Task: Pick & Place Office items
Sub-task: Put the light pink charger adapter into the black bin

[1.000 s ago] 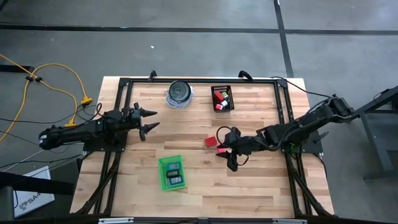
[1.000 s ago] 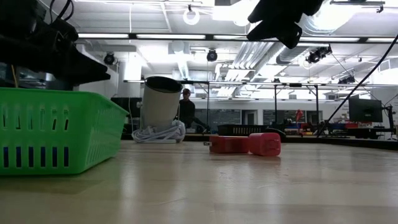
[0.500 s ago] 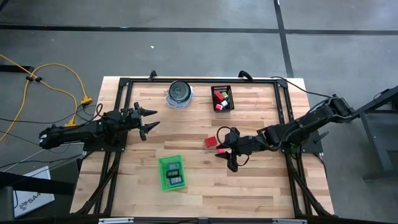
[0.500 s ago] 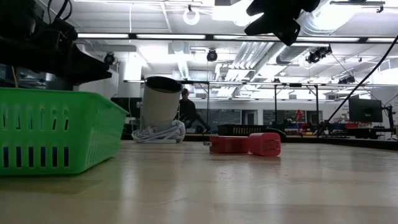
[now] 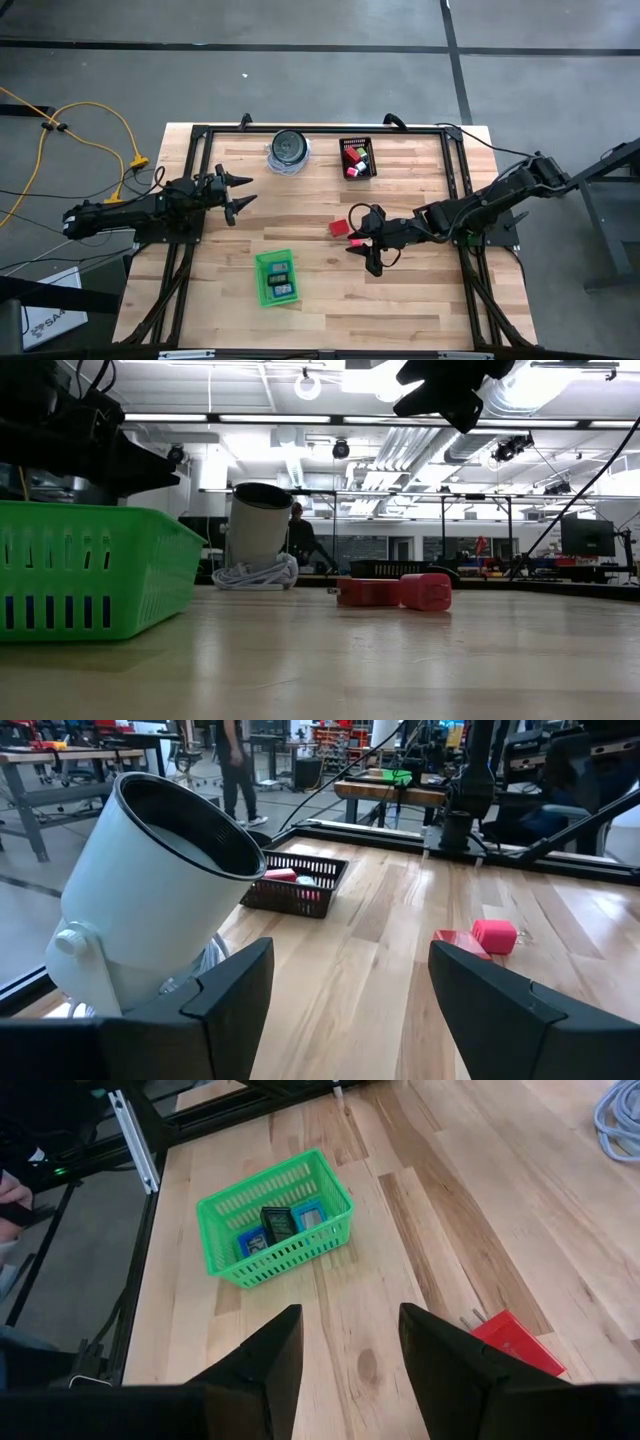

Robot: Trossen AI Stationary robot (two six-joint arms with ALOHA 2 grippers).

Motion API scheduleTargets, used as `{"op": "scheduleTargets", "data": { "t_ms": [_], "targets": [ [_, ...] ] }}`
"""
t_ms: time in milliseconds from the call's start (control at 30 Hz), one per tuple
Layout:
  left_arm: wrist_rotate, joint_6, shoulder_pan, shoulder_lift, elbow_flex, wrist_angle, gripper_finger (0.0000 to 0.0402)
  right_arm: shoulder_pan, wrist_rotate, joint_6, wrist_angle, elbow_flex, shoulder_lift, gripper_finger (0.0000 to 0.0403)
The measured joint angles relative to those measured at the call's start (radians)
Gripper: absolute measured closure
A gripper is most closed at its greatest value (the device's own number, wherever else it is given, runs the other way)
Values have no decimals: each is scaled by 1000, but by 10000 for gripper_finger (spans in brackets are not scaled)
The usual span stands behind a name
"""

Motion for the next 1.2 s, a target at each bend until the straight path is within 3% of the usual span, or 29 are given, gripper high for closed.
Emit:
{"op": "scheduleTargets", "data": {
  "t_ms": [400, 633, 967, 1200],
  "targets": [
    [0, 4, 0, 0, 0, 0, 143, 0, -4, 0, 0, 0, 0, 250],
    [1, 4, 0, 0, 0, 0, 143, 0, -78, -1, 0, 0, -1, 250],
    [1, 5, 0, 0, -1, 0, 143, 0, -67, 4, 1, 0, -1, 250],
    [1, 5, 0, 0, -1, 0, 143, -2, -18, 95, 2, 0, -1, 250]
  ]
}}
